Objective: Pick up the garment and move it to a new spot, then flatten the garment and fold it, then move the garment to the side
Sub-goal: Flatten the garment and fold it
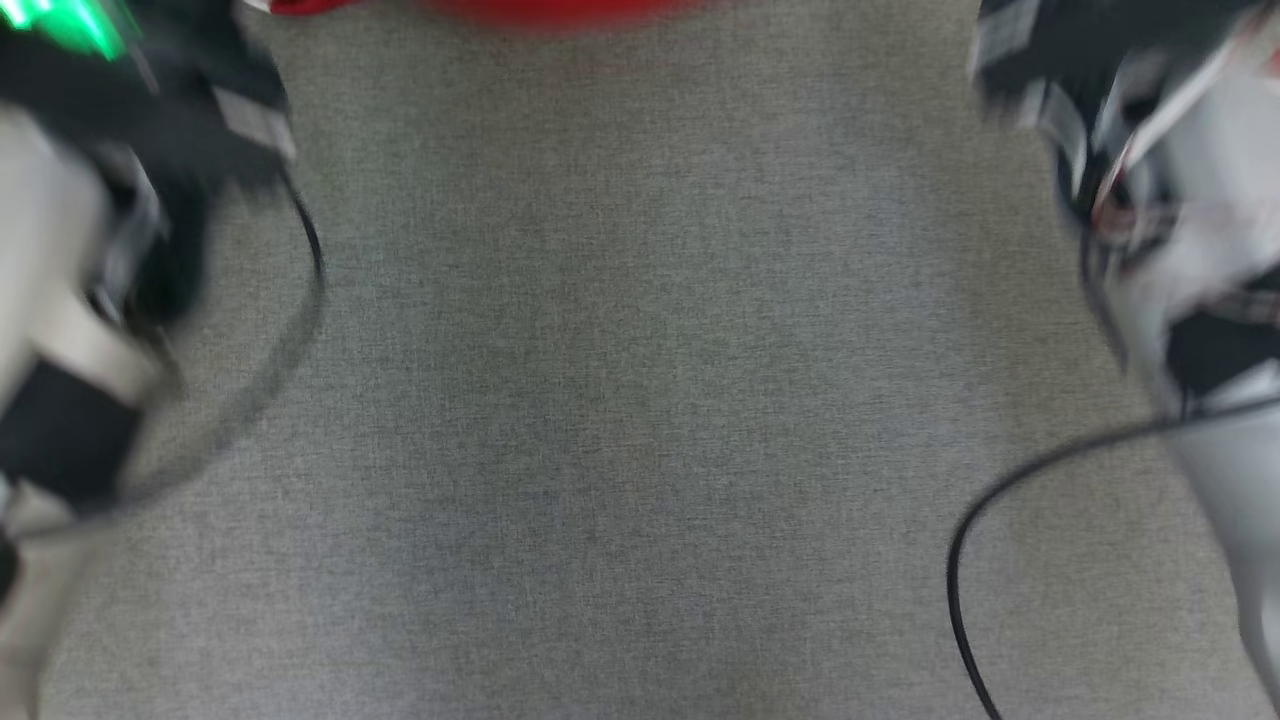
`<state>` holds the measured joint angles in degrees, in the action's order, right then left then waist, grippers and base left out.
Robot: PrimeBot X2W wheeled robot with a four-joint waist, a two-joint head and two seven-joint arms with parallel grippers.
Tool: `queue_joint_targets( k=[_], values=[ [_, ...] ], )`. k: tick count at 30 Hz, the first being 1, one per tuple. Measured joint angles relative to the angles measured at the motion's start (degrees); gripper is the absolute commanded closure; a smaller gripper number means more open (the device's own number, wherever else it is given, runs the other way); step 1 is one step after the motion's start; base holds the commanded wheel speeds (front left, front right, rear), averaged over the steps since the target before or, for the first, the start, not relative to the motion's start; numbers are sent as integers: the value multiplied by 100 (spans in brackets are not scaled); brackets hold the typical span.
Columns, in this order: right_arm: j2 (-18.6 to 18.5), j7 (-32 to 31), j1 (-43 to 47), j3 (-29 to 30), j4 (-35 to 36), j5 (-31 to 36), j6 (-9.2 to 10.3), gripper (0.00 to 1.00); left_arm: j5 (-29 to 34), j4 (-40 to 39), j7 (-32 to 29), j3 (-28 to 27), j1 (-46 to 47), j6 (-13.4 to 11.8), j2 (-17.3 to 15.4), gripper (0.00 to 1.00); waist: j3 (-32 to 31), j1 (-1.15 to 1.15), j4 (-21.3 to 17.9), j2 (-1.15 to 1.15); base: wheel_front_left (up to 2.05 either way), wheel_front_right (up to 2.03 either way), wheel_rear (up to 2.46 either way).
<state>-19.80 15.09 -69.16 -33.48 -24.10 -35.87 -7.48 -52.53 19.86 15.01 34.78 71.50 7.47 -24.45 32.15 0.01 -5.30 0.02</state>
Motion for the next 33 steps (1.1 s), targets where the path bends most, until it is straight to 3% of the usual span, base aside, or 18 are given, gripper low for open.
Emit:
queue_joint_targets(
  k=[5,11,23,33],
  values=[
    [-555,-1,1229,-1004,538,-1095,0,100,-632,-248,0,650,-1171,0,-292,100,-140,-2,-35,-1,0,0,0],
    [-1049,-1,2213,-1321,824,-1936,0,100,-1298,-375,1,485,-2325,0,-289,100,-487,-3,2,-2,0,0,0],
    [-1378,0,3439,-1819,964,-2835,0,100,-1350,-300,15,177,-4085,0,85,100,-1436,-3,37,-2,0,0,0],
    [-1408,0,4354,-2295,887,-3278,0,100,-1125,-194,14,349,-5231,0,301,100,-2261,-3,32,-3,0,0,0]
  ],
)
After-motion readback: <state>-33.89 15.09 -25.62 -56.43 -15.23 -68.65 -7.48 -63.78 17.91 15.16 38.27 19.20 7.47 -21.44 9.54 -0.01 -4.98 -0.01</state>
